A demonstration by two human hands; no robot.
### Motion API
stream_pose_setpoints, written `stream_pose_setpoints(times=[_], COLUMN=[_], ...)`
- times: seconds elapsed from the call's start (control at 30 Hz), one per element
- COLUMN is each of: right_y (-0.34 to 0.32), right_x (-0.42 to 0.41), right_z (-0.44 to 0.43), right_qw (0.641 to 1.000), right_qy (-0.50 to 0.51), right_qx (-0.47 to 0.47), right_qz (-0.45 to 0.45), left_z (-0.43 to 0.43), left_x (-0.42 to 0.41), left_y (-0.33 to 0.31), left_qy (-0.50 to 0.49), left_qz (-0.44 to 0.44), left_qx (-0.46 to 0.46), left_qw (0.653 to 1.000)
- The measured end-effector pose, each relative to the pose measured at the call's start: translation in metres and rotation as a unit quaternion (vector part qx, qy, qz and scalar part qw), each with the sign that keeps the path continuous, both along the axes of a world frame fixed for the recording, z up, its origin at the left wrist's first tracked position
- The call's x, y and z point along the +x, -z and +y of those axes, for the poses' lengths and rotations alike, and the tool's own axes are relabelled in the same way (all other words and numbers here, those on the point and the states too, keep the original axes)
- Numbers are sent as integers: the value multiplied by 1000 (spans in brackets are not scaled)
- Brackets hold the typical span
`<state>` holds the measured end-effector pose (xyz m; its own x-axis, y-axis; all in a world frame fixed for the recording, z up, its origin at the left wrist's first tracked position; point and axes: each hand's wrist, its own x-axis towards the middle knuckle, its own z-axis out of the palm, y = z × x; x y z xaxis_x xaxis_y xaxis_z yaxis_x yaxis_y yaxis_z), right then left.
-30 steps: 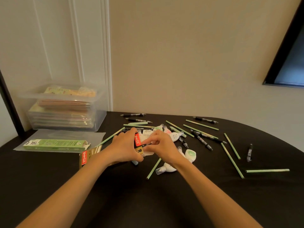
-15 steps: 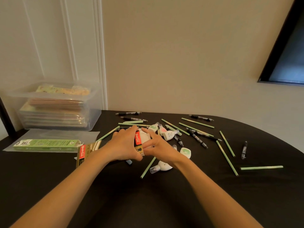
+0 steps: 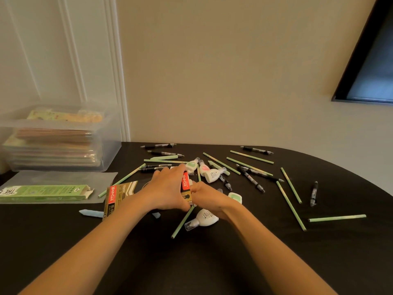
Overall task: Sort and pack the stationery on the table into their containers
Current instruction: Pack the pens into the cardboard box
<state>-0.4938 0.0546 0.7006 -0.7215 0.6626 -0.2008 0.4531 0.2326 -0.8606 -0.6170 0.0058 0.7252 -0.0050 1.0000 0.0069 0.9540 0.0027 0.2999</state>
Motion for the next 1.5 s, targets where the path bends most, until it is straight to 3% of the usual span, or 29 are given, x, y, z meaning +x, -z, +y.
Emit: stream_pose_setpoints(times=[0.07, 0.13, 0.2, 0.27, 0.33, 0.4, 0.5, 0.6, 0.7, 0.9, 1.07, 1.27, 1.5], right_y=[-2, -2, -1, 6, 18, 30, 44, 51, 48, 35, 18, -2, -13], right_x=[4, 11, 21, 31, 42, 51, 51, 46, 45, 51, 62, 68, 55], right_z=[3, 12, 28, 51, 75, 94, 109, 118, 117, 103, 94, 65, 34], right_qw=[1000, 993, 966, 930, 908, 897, 907, 904, 898, 867, 816, 859, 901], right_qy=[0, 15, 116, 278, 401, 414, 345, 325, 349, 455, 524, 386, 297], right_qx=[-18, -57, -90, -63, 68, 153, 162, 172, 197, 198, 83, -5, 23], right_qz=[24, 107, 211, 230, 104, -23, -177, -219, -179, 38, 230, 337, 316], left_z=[4, 10, 18, 26, 33, 38, 46, 54, 59, 61, 56, 40, 11], left_x=[0, -3, -6, -7, -7, -5, -4, -4, -5, -4, -3, -9, -22], left_y=[1, 1, 1, 1, 2, 2, 4, 6, 7, 12, 10, 4, 1], left_qy=[-9, -25, -47, -65, -71, -74, -77, -78, -84, -96, -99, -94, -102], left_qz=[-8, -12, -11, 1, 3, -6, -7, -1, 5, 11, 8, -12, -9], left_qx=[3, 16, 19, 16, 12, 7, 3, -2, -3, -12, -5, 6, 10], left_qw=[1000, 1000, 999, 998, 997, 997, 997, 997, 996, 995, 995, 995, 995])
